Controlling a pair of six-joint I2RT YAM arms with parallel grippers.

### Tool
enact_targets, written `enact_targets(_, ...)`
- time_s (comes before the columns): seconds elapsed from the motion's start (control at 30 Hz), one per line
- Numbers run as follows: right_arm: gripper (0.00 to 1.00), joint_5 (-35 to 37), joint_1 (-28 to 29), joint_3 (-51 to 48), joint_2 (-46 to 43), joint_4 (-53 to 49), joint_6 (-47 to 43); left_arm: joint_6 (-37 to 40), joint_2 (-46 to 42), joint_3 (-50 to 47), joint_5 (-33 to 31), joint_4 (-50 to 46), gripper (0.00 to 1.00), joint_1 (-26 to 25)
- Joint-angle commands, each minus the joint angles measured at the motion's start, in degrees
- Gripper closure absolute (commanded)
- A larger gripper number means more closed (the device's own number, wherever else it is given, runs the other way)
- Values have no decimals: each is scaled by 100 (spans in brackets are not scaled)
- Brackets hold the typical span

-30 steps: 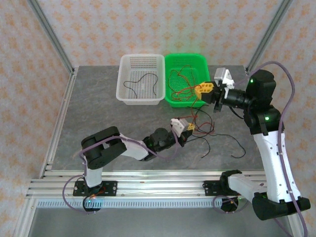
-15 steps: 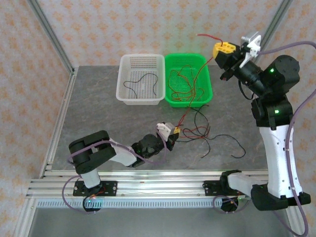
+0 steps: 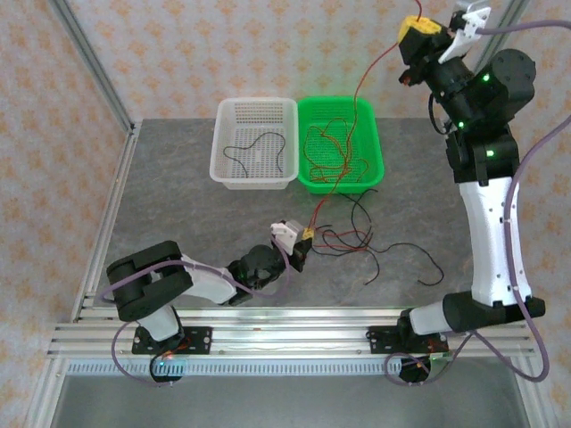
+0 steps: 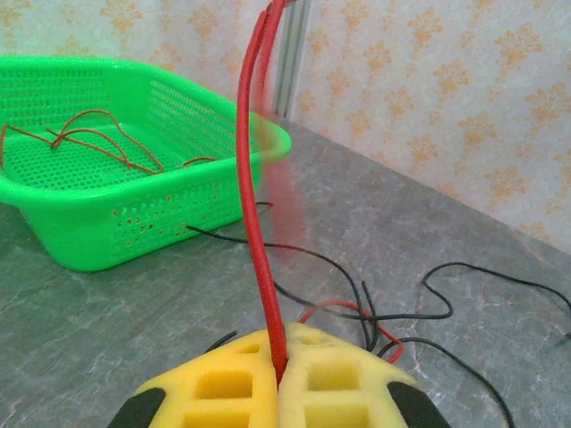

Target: Untangle the cables

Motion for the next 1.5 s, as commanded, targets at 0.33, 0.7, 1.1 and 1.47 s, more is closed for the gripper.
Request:
enact_targets(0.33, 100, 307, -27, 743, 943, 582, 471, -95, -437, -382, -469, -365, 100, -13)
enact_targets(0.7, 100, 412, -27, 571, 1838, 640, 251, -144, -801, -242, -428, -672, 100, -12)
enact_targets(1.1, 100, 806, 10, -1155, 3082, 756, 174, -18, -1535, 509, -391, -1744, 100, -8)
enact_targets(1.47, 100, 1520, 183, -541, 4728, -762, -113, 452, -1925, 1509, -710, -2774, 100, -11)
